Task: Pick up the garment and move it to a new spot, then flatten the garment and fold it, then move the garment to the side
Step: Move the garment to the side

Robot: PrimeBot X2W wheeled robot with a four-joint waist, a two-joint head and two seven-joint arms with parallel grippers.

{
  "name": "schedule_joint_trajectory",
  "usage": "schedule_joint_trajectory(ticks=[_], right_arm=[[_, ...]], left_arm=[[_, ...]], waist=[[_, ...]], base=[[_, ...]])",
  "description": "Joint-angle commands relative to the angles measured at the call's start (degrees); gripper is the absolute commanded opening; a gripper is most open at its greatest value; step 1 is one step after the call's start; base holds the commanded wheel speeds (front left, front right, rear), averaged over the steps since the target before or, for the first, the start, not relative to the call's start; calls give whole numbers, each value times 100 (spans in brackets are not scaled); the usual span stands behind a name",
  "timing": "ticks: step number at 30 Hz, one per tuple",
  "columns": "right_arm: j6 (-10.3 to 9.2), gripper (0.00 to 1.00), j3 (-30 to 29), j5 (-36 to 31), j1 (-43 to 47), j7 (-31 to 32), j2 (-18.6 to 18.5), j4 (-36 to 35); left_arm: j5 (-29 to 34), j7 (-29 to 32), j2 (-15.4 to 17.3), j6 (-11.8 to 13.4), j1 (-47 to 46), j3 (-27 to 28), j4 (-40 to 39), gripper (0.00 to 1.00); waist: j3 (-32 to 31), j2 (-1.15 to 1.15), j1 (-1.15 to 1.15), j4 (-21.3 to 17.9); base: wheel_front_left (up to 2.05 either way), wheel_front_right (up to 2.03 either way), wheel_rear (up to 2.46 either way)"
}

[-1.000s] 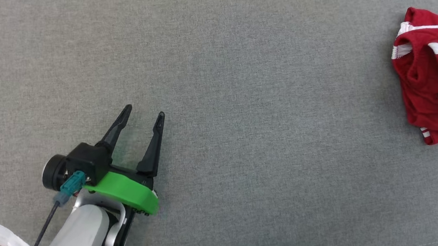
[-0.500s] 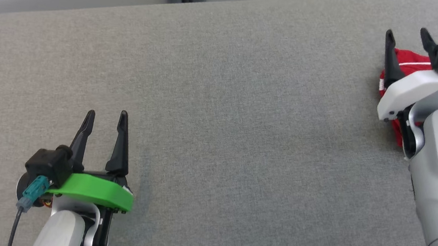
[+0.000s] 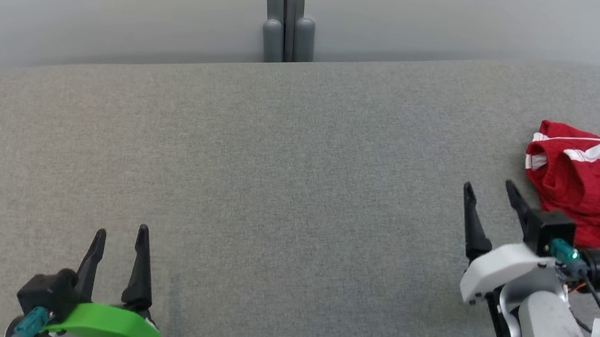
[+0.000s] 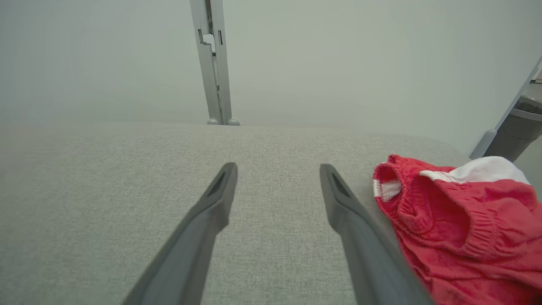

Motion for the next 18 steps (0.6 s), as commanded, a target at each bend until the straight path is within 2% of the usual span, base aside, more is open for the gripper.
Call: schedule_joint_trajectory(ticks=[1,8,18], right_arm=[[-11,100,152,134,262,-21,1,-144],[-11,100,440,577,1188,-21,-7,-868],[-11,100,301,897,1721,-22,-4,-1176]], left_arm=[[-56,-15,4,25,157,62,-39,100],[-75,-15,-11,97,665,136,-268,100],[-133,-15,-17,186,845,-93,-461,100]], waist=[[-132,0,0,49],[-229,0,0,131],[-324,0,0,268]], base=[[0,0,0],[0,0,0],[0,0,0]])
